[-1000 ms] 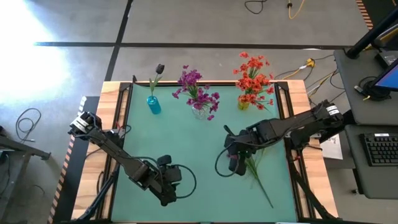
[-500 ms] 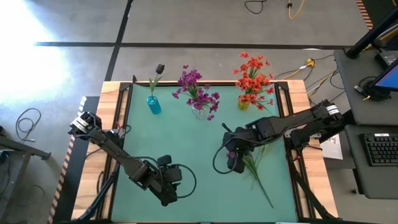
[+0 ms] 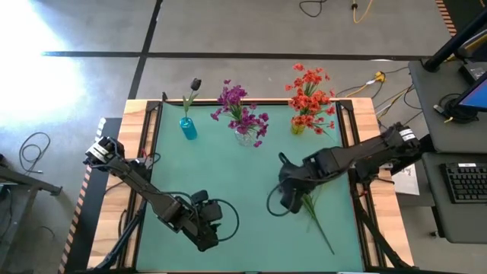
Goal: Sort flowers into vase by color
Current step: Put the violet flowers into the transparent flower vase
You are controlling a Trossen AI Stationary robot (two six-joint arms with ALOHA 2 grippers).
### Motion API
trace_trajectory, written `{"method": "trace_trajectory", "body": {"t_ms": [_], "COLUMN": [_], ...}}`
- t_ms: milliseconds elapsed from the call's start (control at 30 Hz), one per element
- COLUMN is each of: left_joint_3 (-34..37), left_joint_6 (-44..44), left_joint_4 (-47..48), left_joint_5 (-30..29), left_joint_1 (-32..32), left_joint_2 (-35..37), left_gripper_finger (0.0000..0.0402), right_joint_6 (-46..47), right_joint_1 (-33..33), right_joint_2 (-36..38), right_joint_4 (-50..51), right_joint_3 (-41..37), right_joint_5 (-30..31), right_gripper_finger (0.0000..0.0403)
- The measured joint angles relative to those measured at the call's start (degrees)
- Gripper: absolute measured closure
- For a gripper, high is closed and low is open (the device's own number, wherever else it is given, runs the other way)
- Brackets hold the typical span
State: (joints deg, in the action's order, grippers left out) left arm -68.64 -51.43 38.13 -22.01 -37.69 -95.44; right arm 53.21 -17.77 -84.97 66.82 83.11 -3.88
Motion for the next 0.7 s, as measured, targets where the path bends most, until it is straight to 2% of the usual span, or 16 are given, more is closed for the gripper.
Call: {"method": "trace_trajectory", "body": {"t_ms": [167, 300, 533, 700], "left_joint_3": [0.0, 0.0, 0.0, -3.0], "left_joint_6": [0.7, 4.2, 14.9, 20.2], "left_joint_4": [-2.0, -5.7, -12.0, -10.4], "left_joint_5": [-0.9, -4.0, -10.3, -14.6], "left_joint_1": [0.0, 0.1, 0.3, 0.6], "left_joint_2": [0.0, 0.0, 0.0, -0.1], "left_gripper_finger": [0.0238, 0.0238, 0.0238, 0.0238], "right_joint_6": [8.7, 12.6, 16.2, 16.1], "right_joint_1": [-3.1, -5.6, -7.6, -6.7], "right_joint_2": [-0.3, -0.3, -0.3, -0.3], "right_joint_4": [10.6, 11.1, 5.5, -3.7], "right_joint_3": [-0.4, -3.0, -13.5, -22.1], "right_joint_5": [0.5, 0.9, 2.2, 4.9], "right_gripper_finger": [0.0051, 0.0051, 0.0051, 0.0051]}}
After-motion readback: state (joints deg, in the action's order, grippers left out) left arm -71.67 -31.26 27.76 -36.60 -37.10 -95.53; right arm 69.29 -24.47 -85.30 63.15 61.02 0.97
